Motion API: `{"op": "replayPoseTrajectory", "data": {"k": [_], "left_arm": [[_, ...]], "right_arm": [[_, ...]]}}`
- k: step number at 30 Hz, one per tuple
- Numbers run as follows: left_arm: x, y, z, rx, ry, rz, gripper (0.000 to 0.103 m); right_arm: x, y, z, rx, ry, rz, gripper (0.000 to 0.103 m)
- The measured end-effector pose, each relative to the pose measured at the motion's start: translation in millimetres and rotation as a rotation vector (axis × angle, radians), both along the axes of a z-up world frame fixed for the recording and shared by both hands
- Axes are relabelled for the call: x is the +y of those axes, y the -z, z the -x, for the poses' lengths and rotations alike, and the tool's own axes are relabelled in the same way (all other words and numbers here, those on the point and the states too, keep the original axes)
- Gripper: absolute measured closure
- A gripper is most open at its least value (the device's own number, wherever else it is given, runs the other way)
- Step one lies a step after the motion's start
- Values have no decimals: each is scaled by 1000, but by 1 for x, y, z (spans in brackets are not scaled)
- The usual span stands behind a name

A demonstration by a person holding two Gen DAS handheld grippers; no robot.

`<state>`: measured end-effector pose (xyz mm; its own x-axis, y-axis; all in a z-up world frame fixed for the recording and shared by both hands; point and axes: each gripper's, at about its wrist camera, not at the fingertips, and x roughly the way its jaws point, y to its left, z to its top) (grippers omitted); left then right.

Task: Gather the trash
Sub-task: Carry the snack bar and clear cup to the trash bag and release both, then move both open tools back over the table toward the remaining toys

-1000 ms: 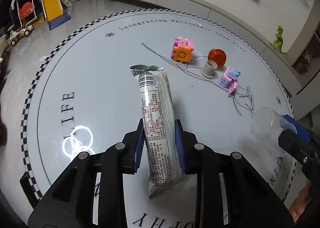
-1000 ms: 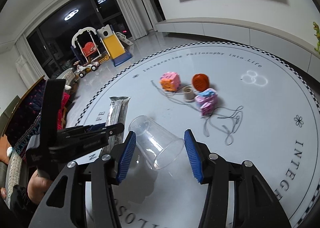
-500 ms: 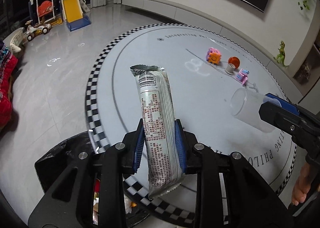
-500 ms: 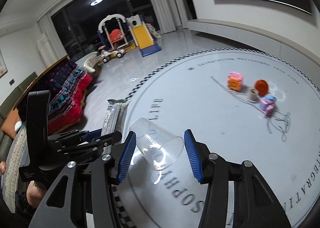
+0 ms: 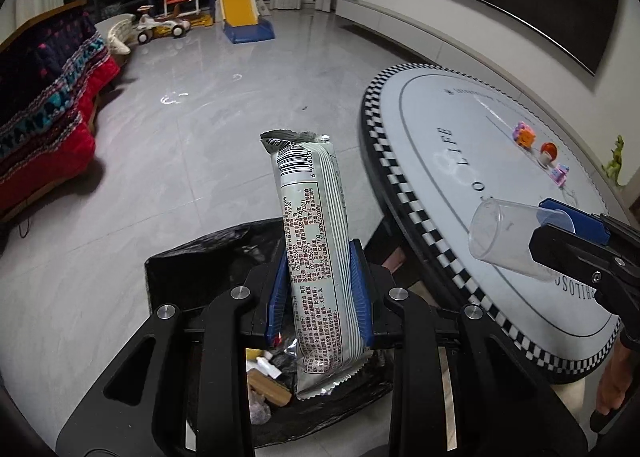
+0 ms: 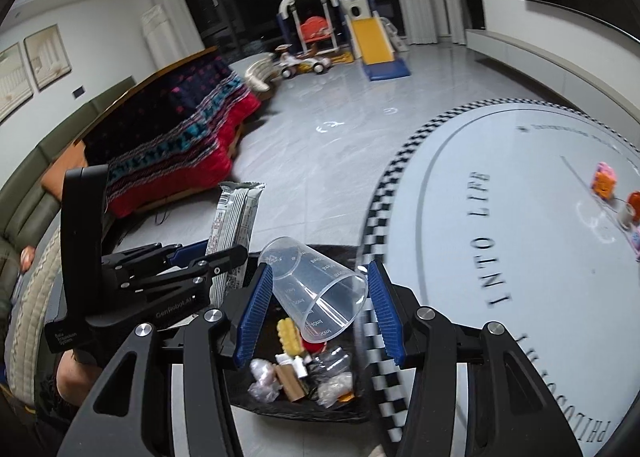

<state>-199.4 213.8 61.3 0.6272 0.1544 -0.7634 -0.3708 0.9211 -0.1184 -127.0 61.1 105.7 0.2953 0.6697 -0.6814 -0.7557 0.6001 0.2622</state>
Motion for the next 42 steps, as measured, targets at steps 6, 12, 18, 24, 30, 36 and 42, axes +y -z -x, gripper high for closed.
{"op": "replayPoseTrajectory", "data": {"k": [6, 12, 18, 24, 30, 36, 42], "left_arm": [[29, 17, 28, 24, -85, 10, 74], [49, 30, 48, 41, -137, 29, 74], [64, 27, 69, 52, -266, -78, 6], [74, 21, 74, 3, -289, -39, 6], [64, 17, 68, 1, -266, -25, 6], [49, 4, 51, 5, -219, -43, 6], [24, -10, 19, 2, -144, -65, 6]], "right_arm": [[36, 14, 24, 29, -73, 30, 52], [62, 28, 39, 46, -131, 64, 52], [77, 41, 44, 49, -139, 125, 21], [71, 31, 42, 29, -127, 105, 21], [60, 22, 39, 22, -112, 78, 21], [43, 10, 31, 10, -87, 41, 21], [16, 1, 13, 13, -42, 8, 21]]}}
